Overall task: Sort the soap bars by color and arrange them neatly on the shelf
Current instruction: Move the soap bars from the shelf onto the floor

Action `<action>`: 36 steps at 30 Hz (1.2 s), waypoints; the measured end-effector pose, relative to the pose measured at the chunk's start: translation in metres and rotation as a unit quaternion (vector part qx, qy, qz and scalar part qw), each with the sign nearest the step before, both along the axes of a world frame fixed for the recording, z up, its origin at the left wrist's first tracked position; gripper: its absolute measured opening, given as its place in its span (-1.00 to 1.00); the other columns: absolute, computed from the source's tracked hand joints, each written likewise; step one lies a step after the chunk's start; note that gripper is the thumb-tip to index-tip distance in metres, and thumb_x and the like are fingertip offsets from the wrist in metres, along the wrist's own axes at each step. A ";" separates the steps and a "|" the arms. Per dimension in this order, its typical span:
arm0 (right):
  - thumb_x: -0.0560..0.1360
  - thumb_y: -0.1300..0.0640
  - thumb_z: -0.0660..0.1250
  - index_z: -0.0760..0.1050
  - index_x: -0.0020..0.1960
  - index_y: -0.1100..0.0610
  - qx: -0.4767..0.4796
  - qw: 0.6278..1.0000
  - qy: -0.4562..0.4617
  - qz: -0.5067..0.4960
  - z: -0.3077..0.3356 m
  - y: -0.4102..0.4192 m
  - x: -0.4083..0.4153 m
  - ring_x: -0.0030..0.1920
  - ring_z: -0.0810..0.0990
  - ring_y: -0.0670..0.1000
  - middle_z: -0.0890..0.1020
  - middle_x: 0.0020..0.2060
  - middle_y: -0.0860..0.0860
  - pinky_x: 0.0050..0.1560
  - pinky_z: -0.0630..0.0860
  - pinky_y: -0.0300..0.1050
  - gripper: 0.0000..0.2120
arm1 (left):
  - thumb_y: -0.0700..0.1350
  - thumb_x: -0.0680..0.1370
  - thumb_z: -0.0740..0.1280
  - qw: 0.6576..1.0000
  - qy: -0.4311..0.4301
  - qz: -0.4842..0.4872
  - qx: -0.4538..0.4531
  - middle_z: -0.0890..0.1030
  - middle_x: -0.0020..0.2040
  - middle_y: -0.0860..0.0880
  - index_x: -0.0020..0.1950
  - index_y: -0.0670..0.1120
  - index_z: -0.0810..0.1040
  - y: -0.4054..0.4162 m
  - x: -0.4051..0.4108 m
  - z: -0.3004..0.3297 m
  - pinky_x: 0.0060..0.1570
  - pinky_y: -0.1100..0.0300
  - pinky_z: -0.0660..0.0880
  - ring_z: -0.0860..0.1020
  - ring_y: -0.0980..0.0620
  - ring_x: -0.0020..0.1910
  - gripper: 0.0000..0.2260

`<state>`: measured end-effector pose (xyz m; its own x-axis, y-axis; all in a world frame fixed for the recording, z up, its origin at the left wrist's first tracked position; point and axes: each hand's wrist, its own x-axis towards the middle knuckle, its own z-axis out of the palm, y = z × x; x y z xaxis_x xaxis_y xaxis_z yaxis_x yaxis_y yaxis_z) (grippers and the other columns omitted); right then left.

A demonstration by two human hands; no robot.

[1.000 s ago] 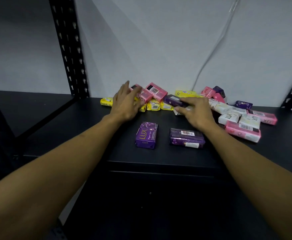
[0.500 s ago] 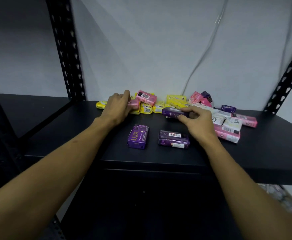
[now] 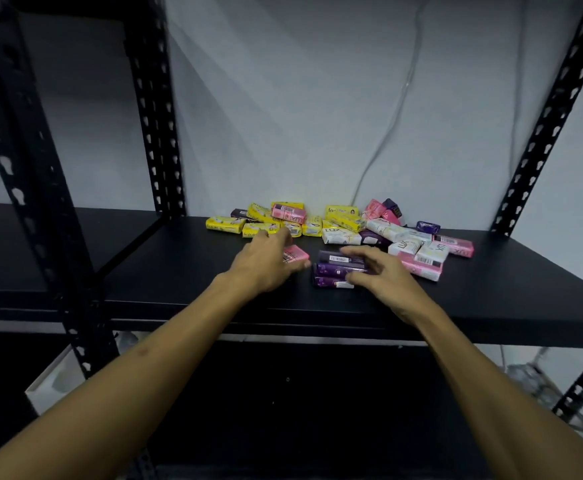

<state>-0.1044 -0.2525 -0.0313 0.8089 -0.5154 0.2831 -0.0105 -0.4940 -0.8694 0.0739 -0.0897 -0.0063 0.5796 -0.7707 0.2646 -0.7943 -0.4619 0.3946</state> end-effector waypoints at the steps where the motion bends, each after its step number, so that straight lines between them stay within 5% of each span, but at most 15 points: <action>1: 0.45 0.19 0.50 0.54 0.31 -0.10 -0.026 0.999 0.030 0.004 0.003 0.000 0.002 0.17 0.59 -0.16 0.58 0.22 -0.11 0.31 0.48 -0.11 -0.53 | 0.32 0.43 0.43 1.000 0.020 0.006 0.017 0.48 0.30 -0.14 0.37 -0.02 0.34 -0.002 -0.001 0.003 0.17 -0.08 0.49 0.48 -0.18 0.26 -0.34; 5: 0.43 -0.01 0.53 0.46 0.40 -0.15 -0.164 0.978 0.129 0.000 0.012 -0.002 0.010 0.20 0.53 -0.07 0.54 0.22 -0.09 0.37 0.41 -0.03 -0.43 | 0.14 0.37 0.57 0.994 0.043 0.020 0.095 0.47 0.33 -0.17 0.44 -0.11 0.29 -0.008 -0.004 0.018 0.16 -0.06 0.50 0.48 -0.20 0.26 -0.21; 11: 0.33 -0.02 0.59 0.50 0.37 -0.10 -0.206 0.959 0.195 0.005 0.027 0.000 0.013 0.21 0.50 0.05 0.56 0.18 0.00 0.34 0.40 -0.01 -0.36 | 0.01 0.31 0.64 0.979 0.008 0.012 0.201 0.49 0.35 -0.13 0.45 -0.08 0.42 -0.013 -0.006 0.036 0.09 -0.05 0.57 0.51 -0.18 0.24 -0.23; 16: 0.38 0.03 0.57 0.49 0.39 -0.06 -0.214 0.965 0.147 -0.024 0.016 0.013 0.008 0.15 0.54 -0.02 0.59 0.19 -0.01 0.15 0.36 -0.22 -0.39 | 0.02 0.28 0.65 0.988 0.054 0.015 0.143 0.54 0.31 -0.10 0.43 -0.08 0.46 -0.003 -0.012 0.024 0.19 -0.03 0.54 0.53 -0.14 0.22 -0.23; 23: 0.40 0.05 0.56 0.49 0.40 0.00 -0.215 0.965 0.142 -0.053 0.017 0.046 -0.022 0.08 0.57 -0.02 0.60 0.15 0.00 0.12 0.43 -0.21 -0.40 | 0.06 0.15 0.69 0.994 0.091 0.034 0.045 0.59 0.19 -0.10 0.32 -0.03 0.56 0.029 -0.044 0.010 0.11 -0.11 0.58 0.58 -0.12 0.09 -0.23; 26: 0.41 0.07 0.56 0.48 0.41 0.03 -0.221 0.966 0.117 -0.073 0.010 0.073 -0.055 0.01 0.57 0.01 0.56 0.02 0.00 0.08 0.47 -0.17 -0.40 | 0.02 0.22 0.67 0.998 0.048 0.045 -0.004 0.65 0.05 -0.06 0.19 -0.01 0.63 0.053 -0.081 0.000 0.03 -0.07 0.60 0.62 -0.09 0.02 -0.44; 30: 0.44 0.12 0.53 0.47 0.42 0.07 -0.188 0.974 0.084 -0.090 -0.051 0.112 -0.122 -0.04 0.55 -0.08 0.54 -0.01 0.01 0.10 0.44 -0.34 -0.42 | 0.00 0.27 0.57 0.991 0.090 0.029 -0.091 0.66 -0.24 0.03 -0.04 0.06 0.63 0.096 -0.144 -0.067 -0.18 0.06 0.59 0.63 -0.03 -0.20 -0.69; 36: 0.40 0.13 0.57 0.53 0.36 0.13 -0.051 0.971 0.209 -0.105 -0.195 0.154 -0.217 0.06 0.64 0.03 0.62 0.05 0.06 0.18 0.46 -0.29 -0.44 | 0.03 0.27 0.56 0.966 0.241 0.025 0.087 0.69 -0.07 -0.05 0.10 0.11 0.65 0.121 -0.237 -0.209 -0.08 0.10 0.58 0.65 -0.11 -0.01 -0.59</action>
<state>-0.3213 -0.0984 -0.2268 0.7444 -0.6676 0.0097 -0.4622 -0.5257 -0.7142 -0.1633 0.0312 -0.2153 0.6416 -0.7465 -0.1766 -0.5121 -0.5882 0.6259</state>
